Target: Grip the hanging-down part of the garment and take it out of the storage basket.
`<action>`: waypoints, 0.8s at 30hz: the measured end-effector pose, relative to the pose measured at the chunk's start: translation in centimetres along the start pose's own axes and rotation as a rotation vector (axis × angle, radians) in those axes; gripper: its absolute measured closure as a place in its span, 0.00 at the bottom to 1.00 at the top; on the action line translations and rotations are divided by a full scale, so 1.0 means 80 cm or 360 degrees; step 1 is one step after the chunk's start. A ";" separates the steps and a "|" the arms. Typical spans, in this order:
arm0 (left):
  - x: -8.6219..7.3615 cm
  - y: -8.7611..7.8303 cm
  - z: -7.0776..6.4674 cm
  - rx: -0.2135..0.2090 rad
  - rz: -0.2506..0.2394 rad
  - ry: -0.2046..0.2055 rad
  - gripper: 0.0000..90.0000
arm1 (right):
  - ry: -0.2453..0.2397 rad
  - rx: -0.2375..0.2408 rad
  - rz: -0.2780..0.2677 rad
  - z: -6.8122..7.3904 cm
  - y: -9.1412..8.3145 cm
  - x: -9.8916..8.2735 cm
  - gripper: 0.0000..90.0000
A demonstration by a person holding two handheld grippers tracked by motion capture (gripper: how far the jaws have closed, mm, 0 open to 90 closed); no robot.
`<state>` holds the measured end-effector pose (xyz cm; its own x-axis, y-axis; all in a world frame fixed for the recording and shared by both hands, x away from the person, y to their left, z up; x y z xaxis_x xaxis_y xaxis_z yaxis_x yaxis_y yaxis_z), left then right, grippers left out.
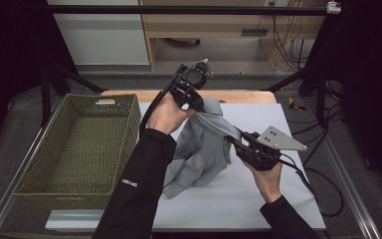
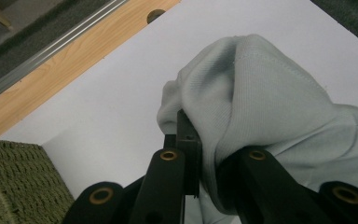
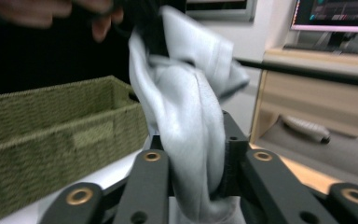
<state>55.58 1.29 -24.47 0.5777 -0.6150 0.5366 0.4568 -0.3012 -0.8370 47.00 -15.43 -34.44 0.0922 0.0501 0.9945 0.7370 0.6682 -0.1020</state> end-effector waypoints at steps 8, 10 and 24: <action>0.000 0.006 -0.001 0.0005 0.0036 0.0016 0.92 | 0.0109 0.0018 0.0098 -0.001 0.005 -0.032 0.07; 0.000 0.008 -0.001 0.0009 0.0041 0.0014 0.92 | 0.0109 0.0003 0.0099 -0.001 0.001 -0.034 0.05; -0.001 0.012 0.004 0.0008 0.0052 0.0003 0.92 | 0.0160 -0.0072 0.0010 -0.026 -0.050 -0.046 0.00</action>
<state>56.21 1.31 -25.27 0.5909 -0.6259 0.5090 0.4411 -0.2777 -0.8534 45.09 -19.83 -37.78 0.1616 -0.0220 0.9866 0.7653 0.6340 -0.1112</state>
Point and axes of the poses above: each handheld gripper's, and its own axes: y roughly forward along the jaws, x roughly out of its top, z roughly to its left, the point moved 4 cm from there along y, roughly forward along the jaws, and after that the axes turned 3 degrees about y, right-handed, at the moved point
